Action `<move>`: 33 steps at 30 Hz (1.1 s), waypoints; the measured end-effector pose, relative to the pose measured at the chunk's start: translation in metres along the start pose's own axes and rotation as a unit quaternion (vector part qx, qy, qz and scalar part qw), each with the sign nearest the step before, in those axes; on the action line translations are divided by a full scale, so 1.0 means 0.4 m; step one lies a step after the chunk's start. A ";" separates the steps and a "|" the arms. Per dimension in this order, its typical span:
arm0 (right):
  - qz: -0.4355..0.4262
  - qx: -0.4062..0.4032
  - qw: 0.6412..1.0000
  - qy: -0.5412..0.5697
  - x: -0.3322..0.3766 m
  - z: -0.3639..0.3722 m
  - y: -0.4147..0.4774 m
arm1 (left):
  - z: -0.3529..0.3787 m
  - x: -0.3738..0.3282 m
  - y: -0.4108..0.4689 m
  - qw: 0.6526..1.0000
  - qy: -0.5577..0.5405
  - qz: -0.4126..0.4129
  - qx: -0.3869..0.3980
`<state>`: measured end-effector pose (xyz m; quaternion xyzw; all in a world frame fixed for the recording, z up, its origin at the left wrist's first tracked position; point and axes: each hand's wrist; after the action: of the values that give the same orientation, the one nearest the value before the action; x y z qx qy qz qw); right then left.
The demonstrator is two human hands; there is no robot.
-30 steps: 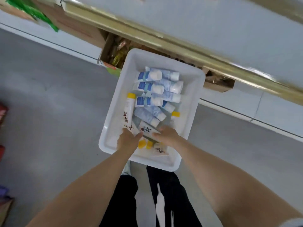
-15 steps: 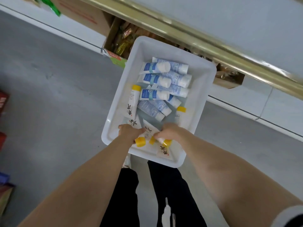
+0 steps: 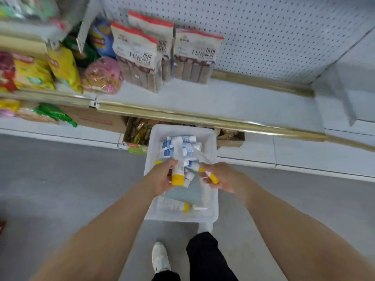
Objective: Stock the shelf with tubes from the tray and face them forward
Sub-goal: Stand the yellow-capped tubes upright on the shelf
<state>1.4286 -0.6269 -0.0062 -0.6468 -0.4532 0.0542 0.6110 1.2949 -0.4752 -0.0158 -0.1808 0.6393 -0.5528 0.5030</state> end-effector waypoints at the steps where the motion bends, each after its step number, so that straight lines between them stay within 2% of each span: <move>1: -0.025 -0.017 0.999 0.030 0.026 -0.018 -0.040 | 0.022 -0.033 -0.030 0.999 -0.026 0.015 0.018; 4: -0.076 -0.051 0.980 0.174 0.109 -0.087 -0.146 | 0.095 -0.131 -0.129 0.994 -0.048 0.081 0.053; 7: -0.144 -0.046 0.939 0.310 0.201 -0.167 -0.253 | 0.173 -0.225 -0.235 0.975 0.005 0.191 0.114; 10: -0.248 -0.019 0.900 0.357 0.282 -0.247 -0.361 | 0.253 -0.326 -0.351 0.942 0.059 0.289 0.159; 12: -0.310 -0.008 0.881 0.358 0.342 -0.297 -0.416 | 0.311 -0.396 -0.417 0.923 0.069 0.345 0.155; 19: -0.441 -0.094 0.825 0.340 0.572 -0.450 -0.507 | 0.493 -0.628 -0.559 0.865 0.038 0.494 0.085; 25: -0.512 -0.176 0.800 0.257 0.786 -0.522 -0.483 | 0.628 -0.786 -0.554 0.795 0.065 0.598 -0.071; 28: -0.529 -0.199 0.789 0.241 0.875 -0.541 -0.424 | 0.682 -0.829 -0.522 0.774 0.064 0.620 -0.114; 33: -0.523 -0.219 0.792 0.225 0.962 -0.542 -0.309 | 0.725 -0.862 -0.455 0.741 0.065 0.649 -0.161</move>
<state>1.7239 -0.5560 0.3374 -0.4212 -0.5722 -0.5212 0.4727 1.6282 -0.4149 0.3326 0.2354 0.7125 0.0076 0.6609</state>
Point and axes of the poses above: each hand's wrist, its own y-axis towards the middle knuckle, its own z-axis out of the palm, x = y × z, and after that the axes turned 14 degrees about -x, right-handed
